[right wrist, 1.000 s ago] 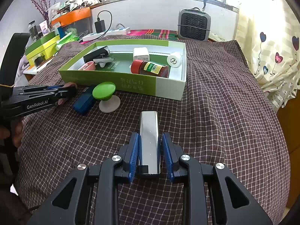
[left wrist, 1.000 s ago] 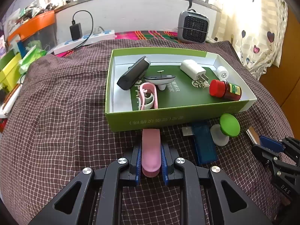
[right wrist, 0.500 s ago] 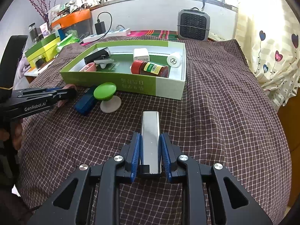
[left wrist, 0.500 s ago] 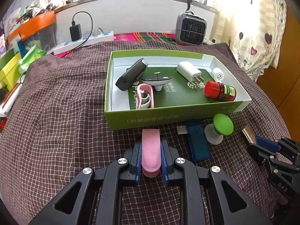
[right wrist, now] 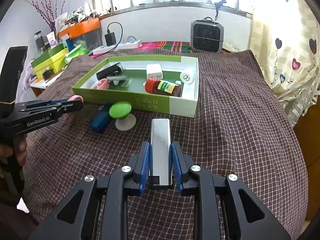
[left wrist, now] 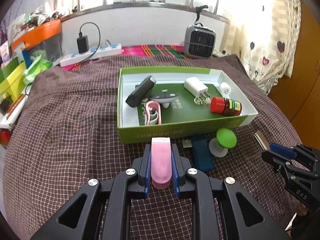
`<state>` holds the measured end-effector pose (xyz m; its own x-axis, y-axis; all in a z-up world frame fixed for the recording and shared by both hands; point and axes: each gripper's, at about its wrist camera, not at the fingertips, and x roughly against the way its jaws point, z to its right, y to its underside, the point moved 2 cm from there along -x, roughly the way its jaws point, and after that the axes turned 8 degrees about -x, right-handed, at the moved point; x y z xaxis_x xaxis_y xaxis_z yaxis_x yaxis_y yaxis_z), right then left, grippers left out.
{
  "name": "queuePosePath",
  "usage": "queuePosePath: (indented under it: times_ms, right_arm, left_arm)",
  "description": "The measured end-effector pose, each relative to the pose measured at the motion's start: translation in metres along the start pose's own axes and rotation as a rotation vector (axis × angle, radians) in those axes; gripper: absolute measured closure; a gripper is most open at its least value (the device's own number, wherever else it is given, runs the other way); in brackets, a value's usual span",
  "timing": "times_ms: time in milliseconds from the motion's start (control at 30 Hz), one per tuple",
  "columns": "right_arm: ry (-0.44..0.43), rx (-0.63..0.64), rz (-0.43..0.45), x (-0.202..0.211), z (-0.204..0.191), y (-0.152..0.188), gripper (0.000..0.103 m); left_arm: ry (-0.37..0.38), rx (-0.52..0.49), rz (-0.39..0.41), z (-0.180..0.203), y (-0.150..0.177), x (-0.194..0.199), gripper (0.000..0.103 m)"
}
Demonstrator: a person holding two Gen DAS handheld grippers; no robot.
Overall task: Organize rigid objects
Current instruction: 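Carry the pink stapler with the left tool over the box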
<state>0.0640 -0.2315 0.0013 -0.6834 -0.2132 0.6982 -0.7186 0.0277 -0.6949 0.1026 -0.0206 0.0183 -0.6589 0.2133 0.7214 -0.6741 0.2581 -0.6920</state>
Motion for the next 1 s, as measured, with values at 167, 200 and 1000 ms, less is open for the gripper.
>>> queuePosePath:
  times_ms: [167,200,1000]
  right_arm:
    - [-0.003,-0.007,0.018,0.005,0.0,-0.005,0.079]
    - [-0.003,-0.008,0.023,0.007,0.0,-0.008,0.079]
    - [-0.027,0.008,0.082,0.0,0.006,-0.072,0.079]
  left_arm:
    - [0.0,-0.008,0.031,0.001,-0.008,0.01,0.086]
    - [0.002,-0.01,0.036,0.0,-0.01,0.011,0.086]
    - [0.08,0.011,0.09,-0.002,-0.059,0.004,0.086]
